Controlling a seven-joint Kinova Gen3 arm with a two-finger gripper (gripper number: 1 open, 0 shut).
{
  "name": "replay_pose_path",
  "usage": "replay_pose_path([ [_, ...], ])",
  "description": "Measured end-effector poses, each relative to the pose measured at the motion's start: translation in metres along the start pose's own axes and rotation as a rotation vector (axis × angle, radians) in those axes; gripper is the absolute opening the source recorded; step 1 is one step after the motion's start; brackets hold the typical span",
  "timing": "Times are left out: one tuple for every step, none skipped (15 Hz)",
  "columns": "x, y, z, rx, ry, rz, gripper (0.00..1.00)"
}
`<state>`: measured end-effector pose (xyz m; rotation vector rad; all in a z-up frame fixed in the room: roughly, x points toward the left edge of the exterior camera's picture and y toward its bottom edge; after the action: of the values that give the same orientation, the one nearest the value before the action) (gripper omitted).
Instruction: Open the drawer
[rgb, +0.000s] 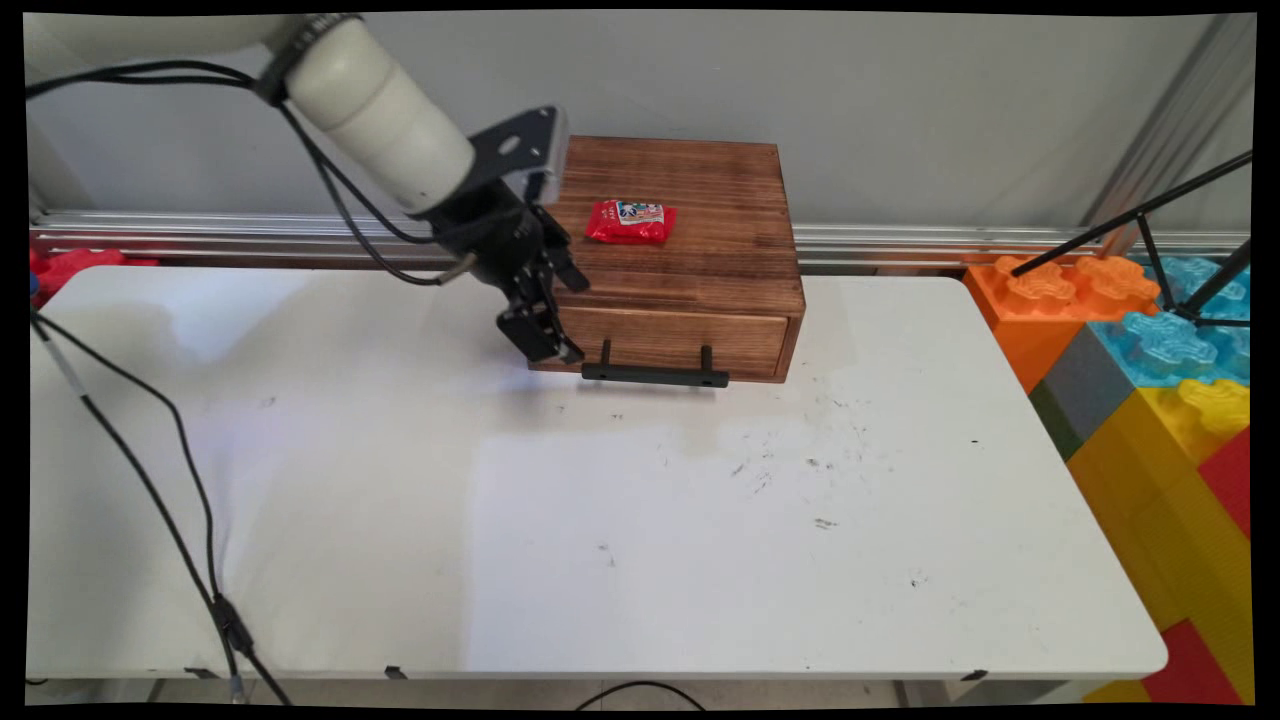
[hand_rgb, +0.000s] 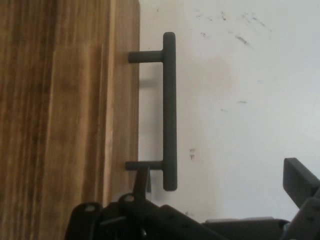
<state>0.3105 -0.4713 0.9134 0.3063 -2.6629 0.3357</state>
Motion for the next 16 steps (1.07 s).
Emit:
replay_pose_path([
  [0.002,-0.002,0.008,-0.007,-0.007,0.012,1.0],
  [0.004,-0.004,0.018,-0.016,-0.016,0.026,1.0],
  [0.007,-0.006,0.028,-0.025,-0.025,0.039,1.0],
  [0.009,-0.008,0.037,-0.033,-0.031,0.049,1.0],
  [0.011,-0.009,0.047,-0.043,-0.038,0.06,1.0],
  [0.012,-0.011,0.056,-0.053,-0.045,0.071,1.0],
  [0.013,-0.012,0.064,-0.061,-0.05,0.08,1.0],
  [0.014,-0.013,0.07,-0.067,-0.053,0.087,1.0],
  [0.015,-0.013,0.076,-0.073,-0.058,0.094,1.0],
  [0.016,-0.014,0.084,-0.08,-0.062,0.104,1.0],
  [0.017,-0.015,0.092,-0.086,-0.066,0.113,1.0],
  [0.018,-0.016,0.098,-0.091,-0.069,0.12,1.0],
  [0.019,-0.017,0.105,-0.095,-0.072,0.129,1.0],
  [0.02,-0.018,0.112,-0.098,-0.075,0.138,1.0],
  [0.021,-0.018,0.117,-0.1,-0.078,0.145,1.0],
  [0.022,-0.019,0.123,-0.101,-0.081,0.152,1.0],
])
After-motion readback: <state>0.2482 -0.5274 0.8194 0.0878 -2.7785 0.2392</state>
